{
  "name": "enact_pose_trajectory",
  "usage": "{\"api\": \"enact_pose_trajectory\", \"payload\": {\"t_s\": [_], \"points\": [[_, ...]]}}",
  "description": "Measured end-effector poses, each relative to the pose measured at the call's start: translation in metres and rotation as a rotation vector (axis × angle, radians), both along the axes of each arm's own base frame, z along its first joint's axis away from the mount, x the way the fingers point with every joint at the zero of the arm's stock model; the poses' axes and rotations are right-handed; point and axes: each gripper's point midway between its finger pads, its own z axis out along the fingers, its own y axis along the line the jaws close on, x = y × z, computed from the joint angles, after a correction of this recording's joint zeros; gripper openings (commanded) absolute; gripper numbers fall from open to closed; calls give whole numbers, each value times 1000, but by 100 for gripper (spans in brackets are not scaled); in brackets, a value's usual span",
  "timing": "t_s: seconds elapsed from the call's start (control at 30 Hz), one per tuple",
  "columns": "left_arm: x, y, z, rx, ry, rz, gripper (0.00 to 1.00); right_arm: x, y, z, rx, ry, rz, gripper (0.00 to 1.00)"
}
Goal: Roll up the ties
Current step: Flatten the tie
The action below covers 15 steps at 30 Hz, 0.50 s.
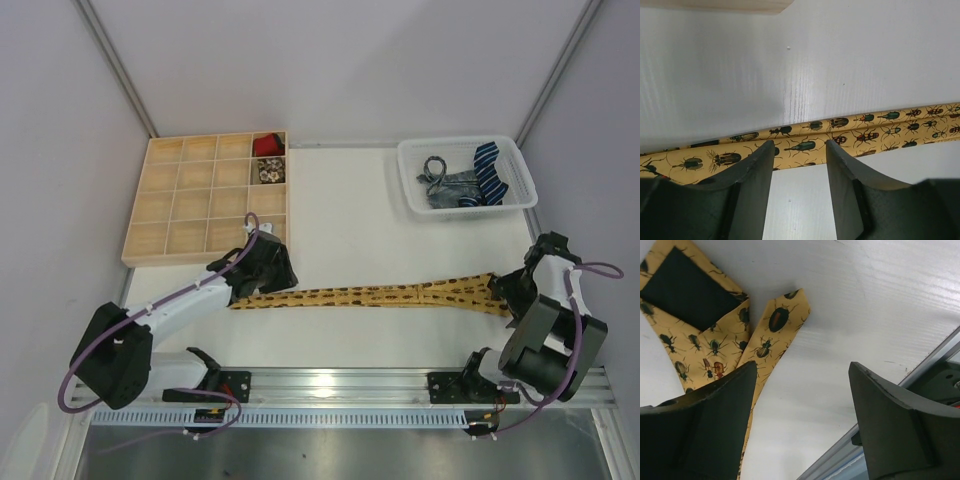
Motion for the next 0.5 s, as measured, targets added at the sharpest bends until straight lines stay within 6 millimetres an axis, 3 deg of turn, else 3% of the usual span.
{"api": "enact_pose_trajectory", "payload": {"t_s": [0.3,0.5], "points": [[-4,-2,-7,29,10,-52,52,1,12,-27,0,86,-50,73],[-5,-1,-7,35,10,-59,53,8,14,-33,0,85,-57,61]]}}
